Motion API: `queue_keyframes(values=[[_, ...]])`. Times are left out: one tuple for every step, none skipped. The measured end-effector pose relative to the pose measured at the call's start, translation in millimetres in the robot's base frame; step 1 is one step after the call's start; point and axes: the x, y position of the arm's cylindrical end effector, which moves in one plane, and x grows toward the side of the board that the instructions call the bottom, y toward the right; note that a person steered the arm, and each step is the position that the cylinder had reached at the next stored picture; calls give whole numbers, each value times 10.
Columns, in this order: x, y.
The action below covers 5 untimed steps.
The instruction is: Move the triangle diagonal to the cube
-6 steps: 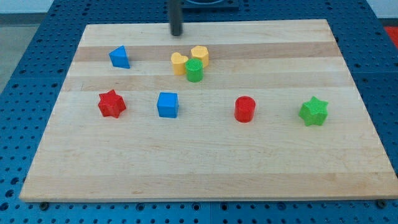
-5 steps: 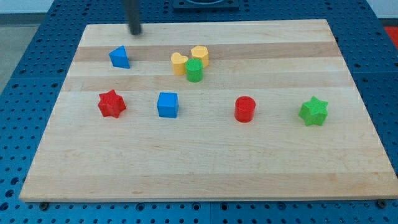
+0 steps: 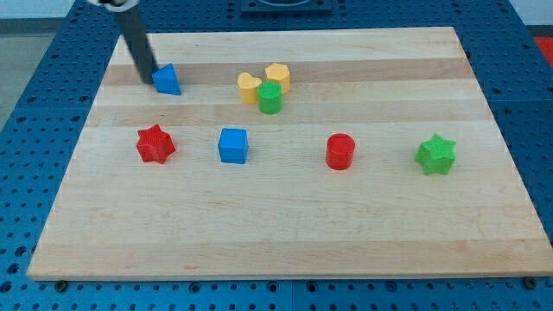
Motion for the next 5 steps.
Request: queue_keyframes(values=[[117, -19], [299, 27], [313, 290], [688, 247], [933, 266]])
